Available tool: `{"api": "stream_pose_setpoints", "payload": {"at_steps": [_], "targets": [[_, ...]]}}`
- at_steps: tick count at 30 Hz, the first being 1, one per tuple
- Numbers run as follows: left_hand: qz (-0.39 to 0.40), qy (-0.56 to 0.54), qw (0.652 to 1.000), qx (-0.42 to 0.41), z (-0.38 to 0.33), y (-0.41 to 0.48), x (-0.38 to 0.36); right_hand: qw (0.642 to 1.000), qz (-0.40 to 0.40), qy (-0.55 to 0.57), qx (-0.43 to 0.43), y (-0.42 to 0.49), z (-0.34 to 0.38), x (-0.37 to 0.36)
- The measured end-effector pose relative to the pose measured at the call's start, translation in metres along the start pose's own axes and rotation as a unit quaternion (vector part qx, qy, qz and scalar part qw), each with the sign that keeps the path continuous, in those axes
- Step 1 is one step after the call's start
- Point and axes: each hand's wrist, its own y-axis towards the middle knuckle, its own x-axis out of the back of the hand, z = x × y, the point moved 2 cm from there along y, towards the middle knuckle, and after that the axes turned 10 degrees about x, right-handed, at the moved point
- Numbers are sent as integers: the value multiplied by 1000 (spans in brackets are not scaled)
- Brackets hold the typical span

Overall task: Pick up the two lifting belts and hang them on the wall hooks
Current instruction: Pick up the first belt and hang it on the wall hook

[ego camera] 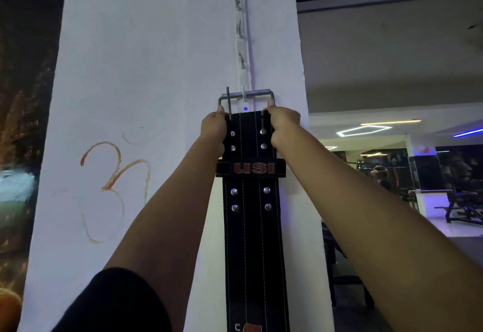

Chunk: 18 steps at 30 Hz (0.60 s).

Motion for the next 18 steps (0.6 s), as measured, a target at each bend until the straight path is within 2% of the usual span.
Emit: {"api": "stream_pose_setpoints", "payload": {"at_steps": [5,9,12,14,18], "targets": [[-4,14,999,-30,10,-9,4,998,6,23,57,-5,-9,7],[21,120,992,-40,9,-27,16,995,63,7,75,-13,-20,20],[47,173,984,-24,19,-43,23,993,69,-48,87,-29,-32,34],[56,163,985,-1,36,-54,28,994,61,-55,78,-43,-41,41],[53,76,995,39,68,-79,42,999,25,-38,24,-74,-59,54]]}}
